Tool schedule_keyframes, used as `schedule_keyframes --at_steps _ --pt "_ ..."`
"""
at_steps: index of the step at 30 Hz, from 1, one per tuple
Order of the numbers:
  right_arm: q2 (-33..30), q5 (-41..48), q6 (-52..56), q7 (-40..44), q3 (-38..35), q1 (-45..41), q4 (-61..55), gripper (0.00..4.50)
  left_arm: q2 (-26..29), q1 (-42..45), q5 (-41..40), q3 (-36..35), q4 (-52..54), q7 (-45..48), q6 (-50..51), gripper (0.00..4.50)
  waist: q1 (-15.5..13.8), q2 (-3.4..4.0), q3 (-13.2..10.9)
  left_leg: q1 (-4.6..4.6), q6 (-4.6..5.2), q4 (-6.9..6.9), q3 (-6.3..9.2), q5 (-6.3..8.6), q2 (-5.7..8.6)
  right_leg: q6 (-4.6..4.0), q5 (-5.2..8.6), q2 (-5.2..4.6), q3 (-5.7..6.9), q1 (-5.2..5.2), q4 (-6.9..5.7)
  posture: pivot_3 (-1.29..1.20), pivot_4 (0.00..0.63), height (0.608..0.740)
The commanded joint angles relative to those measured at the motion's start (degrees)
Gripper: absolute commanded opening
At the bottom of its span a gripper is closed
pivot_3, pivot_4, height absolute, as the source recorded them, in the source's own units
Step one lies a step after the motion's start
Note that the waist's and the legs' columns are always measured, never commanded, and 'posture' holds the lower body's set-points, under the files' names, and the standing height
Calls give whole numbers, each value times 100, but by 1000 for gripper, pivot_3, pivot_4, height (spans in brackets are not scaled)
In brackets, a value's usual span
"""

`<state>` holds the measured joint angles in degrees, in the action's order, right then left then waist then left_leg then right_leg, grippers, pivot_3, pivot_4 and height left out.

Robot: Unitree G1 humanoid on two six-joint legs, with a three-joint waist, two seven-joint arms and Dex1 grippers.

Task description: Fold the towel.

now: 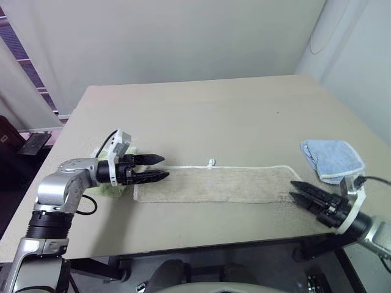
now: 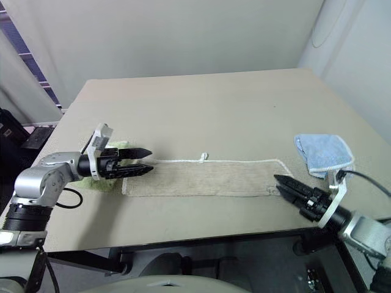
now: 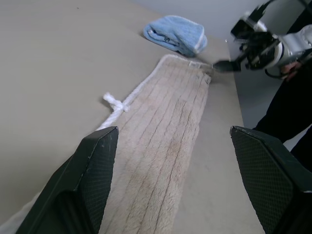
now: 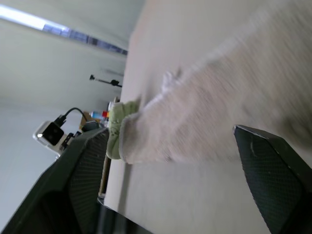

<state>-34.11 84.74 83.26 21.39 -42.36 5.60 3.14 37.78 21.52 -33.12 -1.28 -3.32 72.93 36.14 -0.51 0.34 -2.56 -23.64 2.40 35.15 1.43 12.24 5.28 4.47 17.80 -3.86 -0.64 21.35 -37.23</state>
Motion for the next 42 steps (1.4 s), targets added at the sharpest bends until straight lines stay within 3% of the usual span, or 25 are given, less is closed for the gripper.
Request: schedule_keyframes --at_steps 1,5,12,22,25,35,42 --pt "-44 343 -38 -338 -5 80 198 4247 -55 -43 118 90 104 -11 -268 3860 4 0 0 0 0 0 0 0 0 0 0 0 0 0 0 0 0 740" --pt "-49 351 -220 -822 19 44 619 4247 -133 -26 114 107 85 -94 -296 3860 5 -1 0 1 0 1 0 0 -1 -1 1 0 0 -2 1 0 0 740" --pt "-83 -402 -1041 -1220 43 -409 1138 4247 -101 -73 208 154 90 -121 -352 3860 37 -12 6 6 0 6 -2 1 -2 -1 0 0 0 -4 12 0 0 740" --pt "-329 -1018 -1419 -906 115 -1002 1496 4247 -45 -136 214 106 116 -171 -395 3860 26 -20 10 14 10 11 -24 6 -2 -16 -22 -18 3 -9 35 0 0 740" --pt "-274 -1128 -1313 -749 270 -945 1308 3545 -44 -133 230 93 99 -217 -433 3924 4 -20 10 10 12 7 -26 6 -3 -13 -21 -19 3 -2 37 0 0 740" --pt "-22 -1202 -1144 -627 327 -792 949 16 -57 -52 277 122 -41 -242 -481 3924 27 -36 17 -1 12 -1 -26 6 -10 -2 -17 -16 5 3 25 0 0 740" --pt "-387 -1153 -1303 -539 -193 -745 1004 16 -84 -2 383 192 -162 -262 -563 3924 -8 -29 13 -2 12 1 -28 7 -9 -4 -17 -18 4 2 29 0 0 740"
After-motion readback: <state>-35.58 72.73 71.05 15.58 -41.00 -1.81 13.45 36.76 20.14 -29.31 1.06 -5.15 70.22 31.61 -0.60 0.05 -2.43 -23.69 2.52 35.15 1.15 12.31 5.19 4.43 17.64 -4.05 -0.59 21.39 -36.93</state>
